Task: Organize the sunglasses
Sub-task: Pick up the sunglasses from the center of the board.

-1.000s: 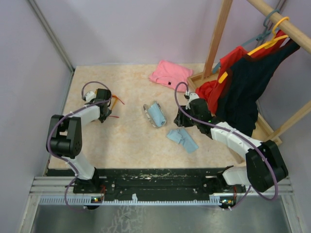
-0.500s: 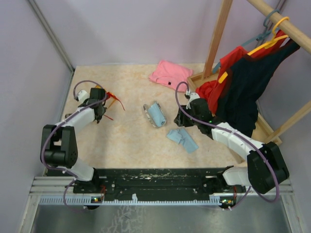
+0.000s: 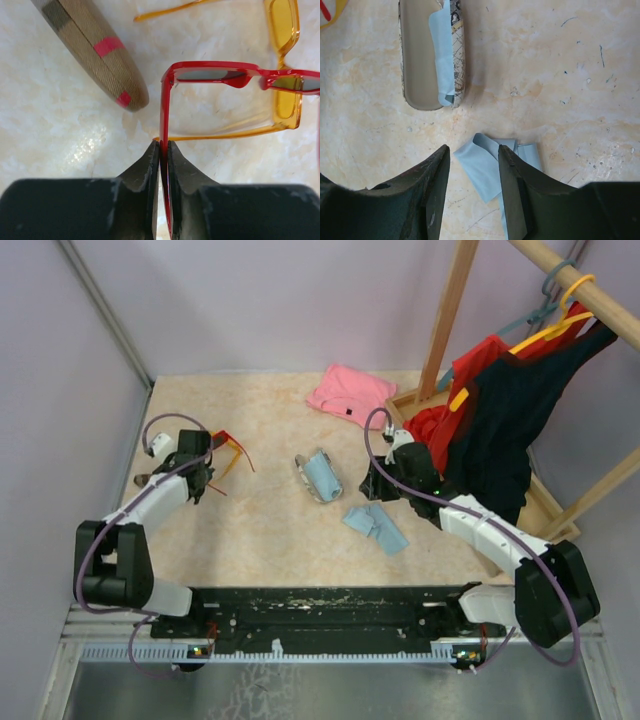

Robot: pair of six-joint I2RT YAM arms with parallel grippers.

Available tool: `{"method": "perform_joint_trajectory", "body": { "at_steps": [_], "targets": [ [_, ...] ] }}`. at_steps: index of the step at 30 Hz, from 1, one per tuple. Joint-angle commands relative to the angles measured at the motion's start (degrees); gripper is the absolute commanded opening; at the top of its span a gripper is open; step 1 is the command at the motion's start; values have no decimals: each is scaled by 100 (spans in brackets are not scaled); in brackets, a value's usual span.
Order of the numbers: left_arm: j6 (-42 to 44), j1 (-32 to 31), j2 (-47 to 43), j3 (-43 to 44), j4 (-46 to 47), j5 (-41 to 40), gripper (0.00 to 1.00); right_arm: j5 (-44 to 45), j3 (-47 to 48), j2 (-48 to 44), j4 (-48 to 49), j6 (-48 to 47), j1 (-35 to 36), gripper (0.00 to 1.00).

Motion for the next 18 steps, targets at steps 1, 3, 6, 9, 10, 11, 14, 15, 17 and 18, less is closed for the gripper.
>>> {"method": "perform_joint_trajectory", "body": {
  "at_steps": [1,3,6,9,10,11,14,15,17,18],
  "targets": [
    [97,33,-47,-323,279,372,1,30,-21,-195,112,-69,-4,44],
    [167,33,28,-451,486,709,1,32,-27,-204,119,-64,-3,44],
    [185,22,185,-596,727,1130,1,27,-43,-213,127,-49,-3,44],
    [173,22,297,-677,780,1276,1,16,-62,-222,142,-36,-4,44],
    [162,22,282,-707,779,1269,1,17,-64,-222,139,-36,-4,44],
    [165,16,227,-746,788,1254,1,25,-77,-218,144,-36,-3,44],
    [189,15,-33,-867,807,1108,1,10,-82,-214,162,-38,-4,44],
    [198,15,-140,-881,785,1063,1,7,-82,-208,172,-48,-4,44],
    [205,15,-371,-883,685,954,1,0,-82,-210,179,-49,-4,44],
    [219,15,-494,-871,637,914,1,8,-82,-216,185,-57,-4,44]
  ]
}}
